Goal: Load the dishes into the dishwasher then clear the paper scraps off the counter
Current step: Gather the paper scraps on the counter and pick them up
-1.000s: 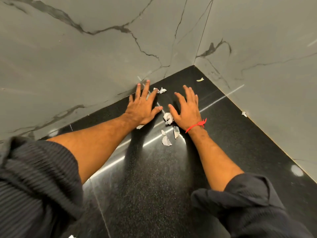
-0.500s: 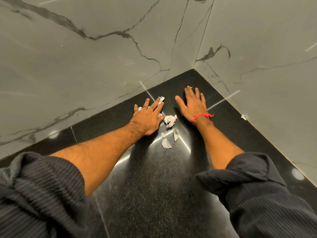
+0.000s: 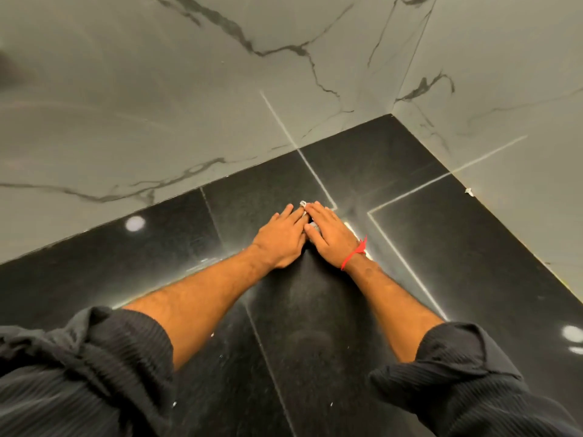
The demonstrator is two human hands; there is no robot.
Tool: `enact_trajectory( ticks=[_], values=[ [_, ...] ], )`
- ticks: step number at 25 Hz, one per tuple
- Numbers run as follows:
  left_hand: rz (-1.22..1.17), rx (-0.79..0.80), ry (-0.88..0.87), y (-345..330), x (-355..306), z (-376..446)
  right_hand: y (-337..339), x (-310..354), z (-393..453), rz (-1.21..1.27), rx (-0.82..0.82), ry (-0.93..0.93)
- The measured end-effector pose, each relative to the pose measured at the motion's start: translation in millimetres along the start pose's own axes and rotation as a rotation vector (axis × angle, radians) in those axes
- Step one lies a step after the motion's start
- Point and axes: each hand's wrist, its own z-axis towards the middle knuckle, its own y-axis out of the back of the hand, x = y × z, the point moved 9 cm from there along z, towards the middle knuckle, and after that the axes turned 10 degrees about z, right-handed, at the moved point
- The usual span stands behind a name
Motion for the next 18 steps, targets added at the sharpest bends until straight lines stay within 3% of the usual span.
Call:
enact_trajectory(
  ticks=[7,11,14,16,18],
  values=[
    [0.045,0.033,0.076,-58,25,-185,-123,115,-100,-0.095,0.051,0.142],
    [-0.135,0.01,0.127,-81,47,-266,-168,150,-125,0.117,0.146,0.11],
    [-0.329,-0.138,0.224,-83,71,-302,-135,143,-131,0.327,-0.101,0.051],
    [-0.358,-0.271,0.37,-80,90,-327,-113,130,-139,0.173,-0.251,0.03],
    [-0.368,-0.294,0.531,-88,102,-349,-113,122,-145,-0.009,-0.257,-0.08]
  ],
)
